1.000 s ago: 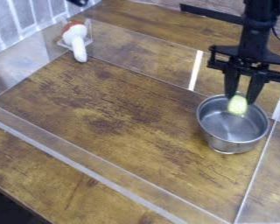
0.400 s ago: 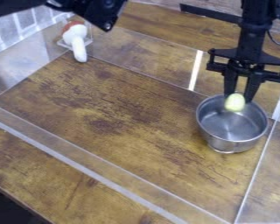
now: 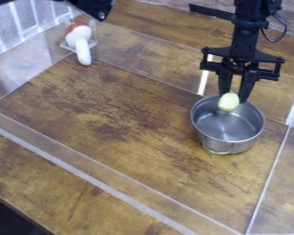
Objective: Move the green spoon to the right
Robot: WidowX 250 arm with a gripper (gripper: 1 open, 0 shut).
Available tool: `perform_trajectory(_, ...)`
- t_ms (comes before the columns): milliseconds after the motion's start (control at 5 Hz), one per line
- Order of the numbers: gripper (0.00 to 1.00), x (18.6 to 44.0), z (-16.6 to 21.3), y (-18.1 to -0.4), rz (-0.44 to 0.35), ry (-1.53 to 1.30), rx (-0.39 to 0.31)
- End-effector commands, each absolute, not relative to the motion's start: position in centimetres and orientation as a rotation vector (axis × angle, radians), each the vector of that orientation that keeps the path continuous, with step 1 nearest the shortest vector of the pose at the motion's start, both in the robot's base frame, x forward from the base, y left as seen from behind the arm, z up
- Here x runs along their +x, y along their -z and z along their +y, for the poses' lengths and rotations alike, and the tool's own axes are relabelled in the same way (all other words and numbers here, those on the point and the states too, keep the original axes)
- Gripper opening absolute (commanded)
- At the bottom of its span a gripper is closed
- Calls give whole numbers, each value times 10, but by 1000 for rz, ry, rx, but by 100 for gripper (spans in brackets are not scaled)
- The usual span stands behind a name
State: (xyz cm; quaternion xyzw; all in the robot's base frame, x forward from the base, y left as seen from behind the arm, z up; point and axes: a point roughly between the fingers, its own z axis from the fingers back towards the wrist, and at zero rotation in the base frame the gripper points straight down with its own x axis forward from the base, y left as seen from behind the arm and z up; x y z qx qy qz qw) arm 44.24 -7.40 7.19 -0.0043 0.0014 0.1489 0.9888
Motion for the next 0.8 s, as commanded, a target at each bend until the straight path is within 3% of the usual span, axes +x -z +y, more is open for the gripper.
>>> perform_trajectory(0, 100, 442, -56, -87, -10, -324, -29)
perform_trajectory(200, 0, 441, -60, -94, -10, -292, -61)
perform_trajectory(600, 0, 437, -46, -93, 4, -202, -76)
